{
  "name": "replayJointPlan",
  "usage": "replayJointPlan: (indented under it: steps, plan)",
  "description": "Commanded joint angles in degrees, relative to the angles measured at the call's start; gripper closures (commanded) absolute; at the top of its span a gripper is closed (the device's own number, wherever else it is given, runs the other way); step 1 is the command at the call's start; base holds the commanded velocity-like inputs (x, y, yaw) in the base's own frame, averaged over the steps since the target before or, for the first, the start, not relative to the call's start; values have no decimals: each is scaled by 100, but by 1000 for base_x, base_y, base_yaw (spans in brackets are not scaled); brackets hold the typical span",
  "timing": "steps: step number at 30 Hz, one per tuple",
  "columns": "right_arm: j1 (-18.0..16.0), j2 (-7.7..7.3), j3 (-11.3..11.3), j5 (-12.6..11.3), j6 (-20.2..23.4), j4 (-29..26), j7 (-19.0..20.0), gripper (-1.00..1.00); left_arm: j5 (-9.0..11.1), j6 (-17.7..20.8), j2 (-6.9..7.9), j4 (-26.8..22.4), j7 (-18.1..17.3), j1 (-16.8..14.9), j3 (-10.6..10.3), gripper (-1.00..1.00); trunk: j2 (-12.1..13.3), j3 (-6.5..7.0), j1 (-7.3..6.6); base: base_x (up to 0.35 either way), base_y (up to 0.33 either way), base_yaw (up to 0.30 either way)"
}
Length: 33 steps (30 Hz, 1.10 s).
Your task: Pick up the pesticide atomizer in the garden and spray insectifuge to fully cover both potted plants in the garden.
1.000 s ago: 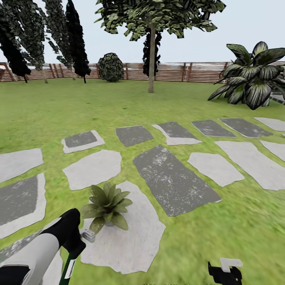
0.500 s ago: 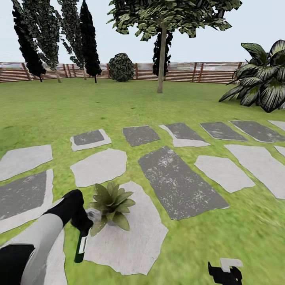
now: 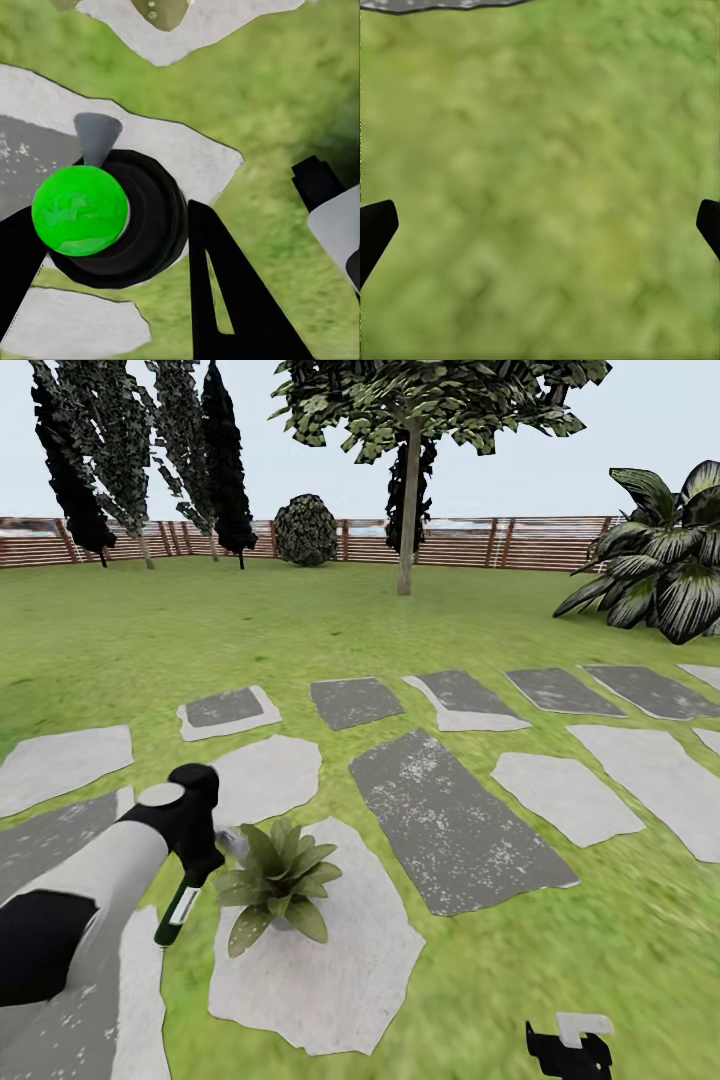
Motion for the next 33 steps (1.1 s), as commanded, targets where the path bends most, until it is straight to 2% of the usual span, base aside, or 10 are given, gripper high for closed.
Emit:
replayJointPlan:
  steps: [1,11,15,17,22,24,25,33]
  plan:
    - [-3,1,51,-60,-18,1,-13,-100,-53,53,-16,-8,-53,-32,-28,100,-2,-5,-1,0,0,5]
    - [-3,6,55,-63,-17,-6,-17,-100,-113,42,-81,52,-53,-141,-47,100,-2,-5,-1,63,-9,218]
    - [-3,5,56,-63,-15,-5,-14,-100,-466,65,-85,104,-53,-211,-39,100,-2,-5,-1,273,-111,92]
    - [-3,4,56,-63,-13,0,-16,-100,-535,72,-85,109,-53,-218,-32,100,-2,-5,-1,263,-166,15]
    - [-3,4,51,-63,-13,0,-14,-100,-566,86,-100,110,-53,-192,-1,100,-2,-5,-1,159,-233,2]
    - [-3,4,53,-63,-14,-2,-16,-100,-571,89,-160,110,-53,-164,5,100,-2,-5,-1,35,-266,14]
    - [-3,4,52,-63,-12,-5,-15,-100,-574,93,-205,110,-53,-137,8,100,-2,-5,-1,9,-272,207]
    - [-3,5,53,-63,-13,-6,-16,-100,-577,99,-211,110,-53,-99,-5,100,-2,-5,-1,137,-247,246]
